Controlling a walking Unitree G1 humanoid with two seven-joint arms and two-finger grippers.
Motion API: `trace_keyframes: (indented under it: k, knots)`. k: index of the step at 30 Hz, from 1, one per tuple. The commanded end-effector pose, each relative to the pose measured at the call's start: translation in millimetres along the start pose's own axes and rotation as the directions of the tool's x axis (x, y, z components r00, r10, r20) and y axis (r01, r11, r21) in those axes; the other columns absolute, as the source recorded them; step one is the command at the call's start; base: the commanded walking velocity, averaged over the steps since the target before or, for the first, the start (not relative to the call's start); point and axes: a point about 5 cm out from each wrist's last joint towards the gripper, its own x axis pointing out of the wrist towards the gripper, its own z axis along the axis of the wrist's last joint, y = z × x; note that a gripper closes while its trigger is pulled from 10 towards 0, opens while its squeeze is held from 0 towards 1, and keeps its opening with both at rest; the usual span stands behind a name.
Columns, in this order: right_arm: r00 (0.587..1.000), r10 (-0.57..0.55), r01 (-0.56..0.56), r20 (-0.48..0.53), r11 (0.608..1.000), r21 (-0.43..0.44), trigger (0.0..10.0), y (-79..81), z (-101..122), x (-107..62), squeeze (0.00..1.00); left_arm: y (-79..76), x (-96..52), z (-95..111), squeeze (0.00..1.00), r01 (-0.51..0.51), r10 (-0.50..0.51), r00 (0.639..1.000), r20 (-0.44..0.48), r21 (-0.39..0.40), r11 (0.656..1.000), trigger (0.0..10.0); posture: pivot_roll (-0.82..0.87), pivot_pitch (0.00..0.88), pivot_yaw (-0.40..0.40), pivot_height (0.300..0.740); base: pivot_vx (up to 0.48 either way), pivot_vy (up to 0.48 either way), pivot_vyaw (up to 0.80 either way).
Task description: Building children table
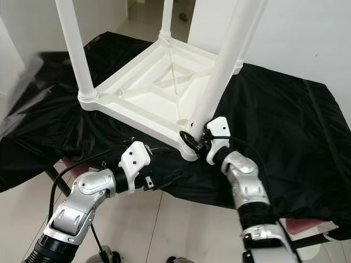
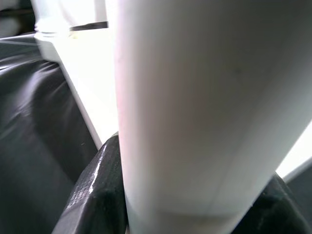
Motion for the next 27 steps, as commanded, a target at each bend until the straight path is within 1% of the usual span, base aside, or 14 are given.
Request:
trace_keyframes:
  k: [1,4,6,8,9,10,13,14,16,17,19,22,26,27]
  knots:
    - [0.989,-0.112,0.113,-0.097,0.994,0.003,0.0,-1.3,-20,-10.3,0.0,-0.8,1.7,0,0.0,-0.071,0.071,0.997,-0.004,-0.003,0.997,10.0,0.11,0.102,-0.1,0.74,0.0,0.0,0.0]
    - [0.983,-0.161,0.162,-0.091,0.987,0.009,0.0,1.8,-19,-10.8,0.0,-1.3,1.7,0,0.0,-0.071,0.071,0.997,-0.003,-0.005,0.997,10.0,0.11,0.11,-0.102,0.74,0.0,0.0,0.0]
    - [0.952,-0.296,0.3,-0.077,0.953,0.046,0.0,7.9,-16,-11.8,0.0,-1.9,1.6,0,0.0,-0.072,0.071,0.997,-0.004,-0.008,0.997,10.0,0.11,0.123,-0.104,0.74,0.0,0.0,0.0]
    - [0.952,-0.296,0.3,-0.077,0.953,0.046,0.0,7.9,-16,-11.8,0.0,-1.9,1.6,0,0.0,-0.072,0.071,0.997,-0.004,-0.008,0.997,10.0,0.11,0.123,-0.104,0.74,0.0,0.0,0.0]
    - [0.893,-0.445,0.45,-0.07,0.891,0.064,0.0,16.6,-15,-14.7,0.0,-2.7,1.9,-1,0.0,-0.07,0.07,0.998,-0.004,-0.014,0.997,10.0,0.1,0.13,-0.101,0.74,0.0,0.0,0.0]
    - [0.893,-0.445,0.45,-0.07,0.891,0.064,0.0,16.6,-15,-14.7,0.0,-2.7,1.9,-1,0.0,-0.07,0.07,0.998,-0.004,-0.014,0.997,10.0,0.1,0.13,-0.101,0.74,0.0,0.0,0.0]
    - [0.839,-0.539,0.543,-0.074,0.838,0.061,0.0,28.4,-16,-18.2,0.0,-3.5,2.8,-1,0.0,-0.067,0.066,0.998,-0.003,-0.017,0.998,10.0,0.09,0.134,-0.104,0.74,0.0,0.0,0.0]
    - [0.839,-0.539,0.543,-0.074,0.838,0.061,0.0,28.4,-16,-18.2,0.0,-3.5,2.8,-1,0.0,-0.067,0.066,0.998,-0.003,-0.017,0.998,10.0,0.09,0.134,-0.104,0.74,0.0,0.0,0.0]
    - [0.807,-0.585,0.59,-0.075,0.805,0.063,0.0,35.2,-16,-19.2,0.0,-3.1,3.4,-1,0.0,-0.067,0.067,0.998,0.0,-0.018,0.998,10.0,0.09,0.142,-0.104,0.74,0.0,0.0,0.0]
    - [0.807,-0.585,0.59,-0.075,0.805,0.063,0.0,35.2,-16,-19.2,0.0,-3.1,3.4,-1,0.0,-0.067,0.067,0.998,0.0,-0.018,0.998,10.0,0.09,0.142,-0.104,0.74,0.0,0.0,0.0]
    - [0.78,-0.62,0.626,-0.085,0.773,0.098,0.0,42.0,-15,-19.7,0.0,-2.8,4.0,0,0.0,-0.069,0.069,0.998,0.003,-0.016,0.998,10.0,0.09,0.145,-0.105,0.74,0.0,0.0,0.0]
    - [0.789,-0.608,0.614,-0.089,0.781,0.112,0.0,49.2,-12,-17.8,0.0,-3.2,4.0,0,0.0,-0.07,0.07,0.998,0.005,-0.019,0.997,10.0,0.09,0.146,-0.104,0.74,0.0,0.0,0.0]
    - [0.783,-0.615,0.622,-0.091,0.776,0.108,0.0,47.0,-10,-19.1,0.0,-4.5,4.0,0,0.0,-0.066,0.066,0.998,0.005,-0.022,0.998,10.0,0.08,0.146,-0.101,0.74,0.0,0.0,0.0]
    - [0.776,-0.624,0.631,-0.093,0.769,0.105,10.0,44.6,-10,-20.2,0.0,-4.8,4.1,-1,0.0,-0.065,0.065,0.998,0.005,-0.023,0.998,10.0,0.08,0.146,-0.102,0.74,0.0,0.0,0.0]
